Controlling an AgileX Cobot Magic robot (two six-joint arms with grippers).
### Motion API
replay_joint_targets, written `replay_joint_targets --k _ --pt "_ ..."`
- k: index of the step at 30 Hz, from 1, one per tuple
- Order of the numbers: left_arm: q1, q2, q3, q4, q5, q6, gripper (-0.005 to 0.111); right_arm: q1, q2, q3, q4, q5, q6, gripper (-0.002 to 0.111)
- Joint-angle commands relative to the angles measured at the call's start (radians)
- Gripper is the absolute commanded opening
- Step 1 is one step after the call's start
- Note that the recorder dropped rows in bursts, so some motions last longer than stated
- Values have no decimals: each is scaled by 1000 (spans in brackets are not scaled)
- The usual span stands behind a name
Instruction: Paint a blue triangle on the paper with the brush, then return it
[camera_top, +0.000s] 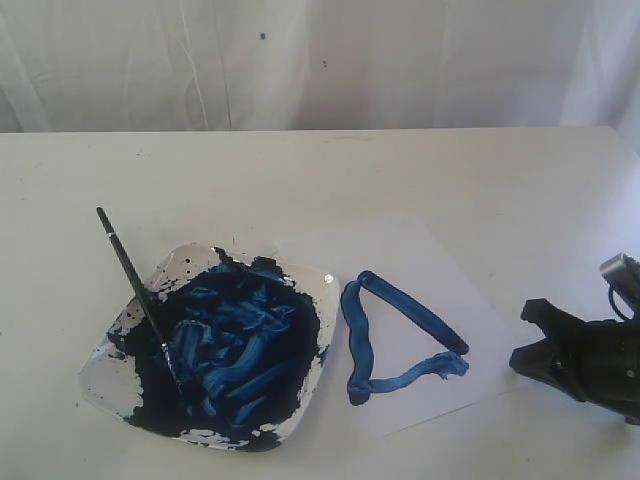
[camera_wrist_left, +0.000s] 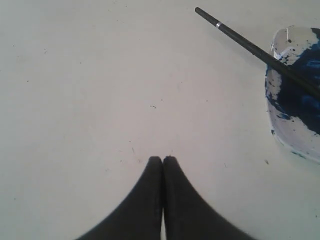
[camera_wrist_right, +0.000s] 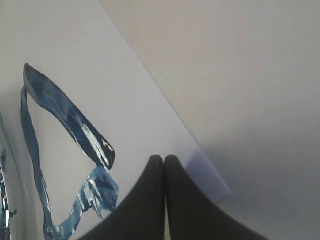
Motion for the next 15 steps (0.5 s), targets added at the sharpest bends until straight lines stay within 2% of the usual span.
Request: replay_joint_targets --k 1,9,15 --pt "0 -7 3 5 8 -64 0 2 4 -3 -6 1 1 0" --pt "-75 -38 3 5 4 -91 0 2 4 -3 -6 1 1 0" --pt "-81 -42 3 5 4 -56 0 2 4 -3 -6 1 1 0"
